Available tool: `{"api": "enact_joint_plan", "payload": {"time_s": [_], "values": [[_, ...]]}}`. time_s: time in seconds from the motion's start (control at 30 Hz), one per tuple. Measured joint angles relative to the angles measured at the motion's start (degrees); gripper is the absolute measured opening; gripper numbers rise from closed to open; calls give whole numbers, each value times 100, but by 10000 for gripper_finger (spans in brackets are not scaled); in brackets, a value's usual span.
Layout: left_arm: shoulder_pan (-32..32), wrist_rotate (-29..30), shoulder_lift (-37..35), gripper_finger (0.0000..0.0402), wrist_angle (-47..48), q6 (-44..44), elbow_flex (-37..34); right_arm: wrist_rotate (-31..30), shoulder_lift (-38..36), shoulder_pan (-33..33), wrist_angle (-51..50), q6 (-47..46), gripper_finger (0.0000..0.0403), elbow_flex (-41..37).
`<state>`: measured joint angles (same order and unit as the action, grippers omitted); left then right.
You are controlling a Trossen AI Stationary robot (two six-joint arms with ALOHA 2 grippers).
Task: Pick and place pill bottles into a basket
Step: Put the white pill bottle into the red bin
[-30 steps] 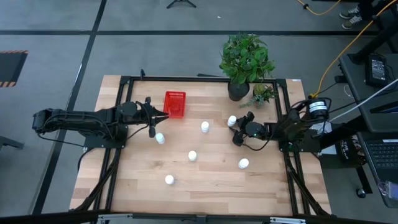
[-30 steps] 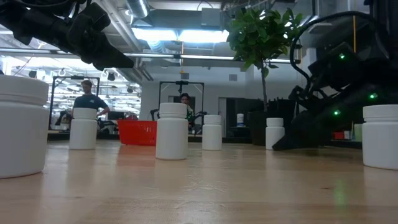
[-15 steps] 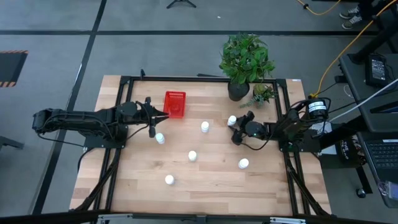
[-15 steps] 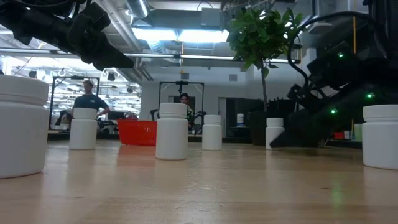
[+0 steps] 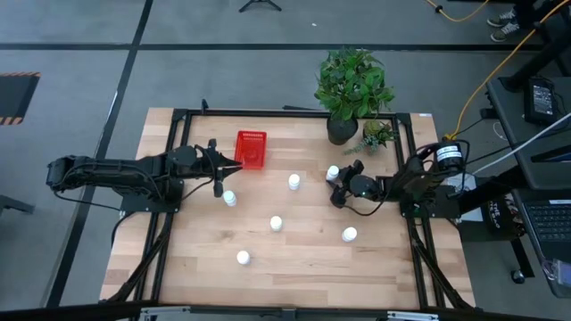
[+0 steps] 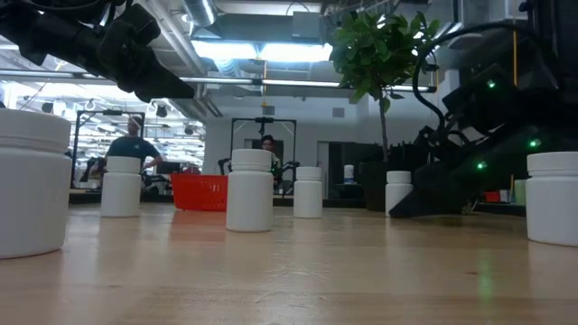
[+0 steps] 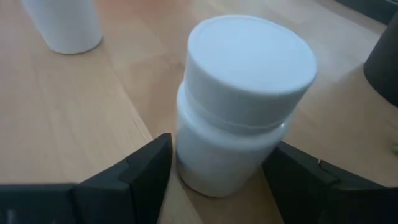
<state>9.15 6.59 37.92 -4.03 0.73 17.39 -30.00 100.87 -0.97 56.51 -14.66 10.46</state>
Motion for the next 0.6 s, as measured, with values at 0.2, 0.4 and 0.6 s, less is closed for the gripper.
{"api": "enact_joint_plan", "payload": {"time_s": [0.2,0.4,0.6], "values": [[0,0,-1,59,0,0,0,-36,138,0,158,2,245,0],[1,0,-1,59,0,0,0,-48,163,-2,253,61,240,0],[0,0,-1,59,-2,0,0,-70,163,-7,273,178,188,0]]}}
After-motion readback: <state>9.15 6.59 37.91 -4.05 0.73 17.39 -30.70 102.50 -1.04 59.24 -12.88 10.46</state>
